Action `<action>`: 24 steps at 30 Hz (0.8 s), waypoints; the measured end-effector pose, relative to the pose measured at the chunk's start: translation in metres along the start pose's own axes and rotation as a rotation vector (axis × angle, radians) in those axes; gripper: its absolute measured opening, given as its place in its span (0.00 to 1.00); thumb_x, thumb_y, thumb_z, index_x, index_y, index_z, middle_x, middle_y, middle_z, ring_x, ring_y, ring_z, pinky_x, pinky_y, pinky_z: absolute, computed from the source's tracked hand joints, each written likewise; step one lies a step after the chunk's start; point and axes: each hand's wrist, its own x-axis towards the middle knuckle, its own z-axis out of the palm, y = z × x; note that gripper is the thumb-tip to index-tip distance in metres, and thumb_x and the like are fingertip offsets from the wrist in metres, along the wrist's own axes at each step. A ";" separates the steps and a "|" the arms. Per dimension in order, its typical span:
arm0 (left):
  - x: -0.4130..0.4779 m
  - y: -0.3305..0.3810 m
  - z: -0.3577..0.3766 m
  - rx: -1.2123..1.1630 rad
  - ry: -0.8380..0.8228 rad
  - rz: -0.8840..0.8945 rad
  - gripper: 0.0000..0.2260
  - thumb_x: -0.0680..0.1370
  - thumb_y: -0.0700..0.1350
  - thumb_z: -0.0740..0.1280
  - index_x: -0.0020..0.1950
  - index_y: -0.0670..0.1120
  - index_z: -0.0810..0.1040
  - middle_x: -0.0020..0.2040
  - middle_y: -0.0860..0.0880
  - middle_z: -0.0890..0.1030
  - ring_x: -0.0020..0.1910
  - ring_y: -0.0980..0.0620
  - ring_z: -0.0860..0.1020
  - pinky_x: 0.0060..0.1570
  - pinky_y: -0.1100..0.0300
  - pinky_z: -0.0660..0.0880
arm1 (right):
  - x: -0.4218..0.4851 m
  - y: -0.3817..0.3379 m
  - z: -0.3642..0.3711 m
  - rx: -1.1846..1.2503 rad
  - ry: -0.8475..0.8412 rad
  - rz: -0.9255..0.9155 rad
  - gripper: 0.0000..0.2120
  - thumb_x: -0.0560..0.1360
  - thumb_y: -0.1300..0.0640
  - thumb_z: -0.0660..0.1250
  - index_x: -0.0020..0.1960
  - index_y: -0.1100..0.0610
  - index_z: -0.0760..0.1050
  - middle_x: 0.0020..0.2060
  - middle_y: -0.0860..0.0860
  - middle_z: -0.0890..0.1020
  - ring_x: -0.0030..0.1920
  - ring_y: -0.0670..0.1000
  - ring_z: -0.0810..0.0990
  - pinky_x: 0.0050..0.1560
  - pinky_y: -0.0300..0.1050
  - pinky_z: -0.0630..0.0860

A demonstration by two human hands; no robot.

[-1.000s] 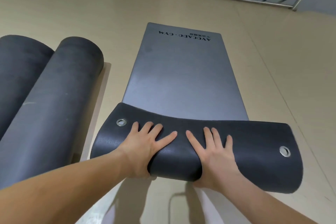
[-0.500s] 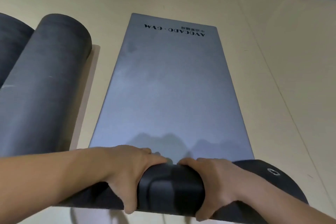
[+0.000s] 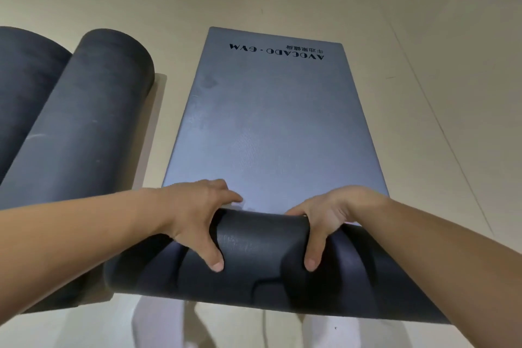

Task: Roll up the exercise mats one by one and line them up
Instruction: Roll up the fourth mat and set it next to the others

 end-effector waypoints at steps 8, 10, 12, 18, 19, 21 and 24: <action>0.014 0.010 0.079 0.424 0.051 -0.173 0.66 0.67 0.72 0.73 0.84 0.45 0.32 0.83 0.38 0.47 0.82 0.34 0.50 0.78 0.33 0.57 | -0.006 -0.003 -0.014 -0.256 0.597 0.147 0.59 0.55 0.32 0.84 0.80 0.37 0.61 0.67 0.40 0.73 0.68 0.50 0.74 0.62 0.48 0.73; 0.021 0.005 0.075 0.406 0.082 -0.166 0.67 0.63 0.71 0.76 0.84 0.46 0.36 0.79 0.39 0.55 0.77 0.37 0.58 0.74 0.34 0.62 | -0.014 -0.017 -0.001 -0.447 0.733 0.185 0.53 0.60 0.30 0.80 0.79 0.39 0.62 0.66 0.43 0.75 0.66 0.52 0.75 0.61 0.50 0.74; 0.029 -0.006 0.068 0.360 0.133 -0.122 0.65 0.58 0.71 0.77 0.83 0.50 0.44 0.72 0.45 0.65 0.67 0.43 0.68 0.67 0.40 0.70 | -0.026 -0.026 0.016 -0.468 0.771 0.157 0.46 0.67 0.31 0.76 0.79 0.38 0.60 0.66 0.44 0.76 0.67 0.52 0.75 0.62 0.50 0.73; 0.041 -0.019 0.028 0.236 0.036 -0.119 0.54 0.55 0.72 0.78 0.75 0.59 0.58 0.61 0.54 0.75 0.58 0.48 0.77 0.63 0.45 0.76 | -0.022 -0.032 0.061 -0.524 0.604 0.250 0.71 0.56 0.24 0.76 0.80 0.37 0.31 0.80 0.59 0.56 0.80 0.64 0.56 0.76 0.69 0.58; 0.042 -0.017 0.024 0.229 0.013 -0.126 0.52 0.55 0.71 0.79 0.74 0.60 0.60 0.60 0.54 0.76 0.57 0.48 0.78 0.62 0.46 0.77 | -0.015 -0.029 0.062 -0.547 0.629 0.244 0.71 0.56 0.24 0.77 0.80 0.37 0.31 0.79 0.60 0.58 0.78 0.64 0.58 0.76 0.69 0.59; 0.044 -0.014 0.018 0.193 -0.026 -0.133 0.49 0.57 0.68 0.80 0.72 0.60 0.62 0.58 0.54 0.77 0.55 0.48 0.79 0.61 0.47 0.78 | -0.013 -0.023 0.053 -0.555 0.653 0.192 0.69 0.56 0.25 0.77 0.80 0.37 0.35 0.73 0.56 0.65 0.73 0.60 0.65 0.73 0.64 0.64; 0.042 -0.011 0.012 0.117 -0.066 -0.136 0.44 0.59 0.65 0.82 0.69 0.59 0.65 0.55 0.55 0.78 0.53 0.49 0.80 0.58 0.49 0.79 | -0.018 -0.019 0.035 -0.524 0.594 0.133 0.63 0.56 0.27 0.79 0.78 0.34 0.42 0.65 0.50 0.70 0.65 0.56 0.71 0.69 0.58 0.69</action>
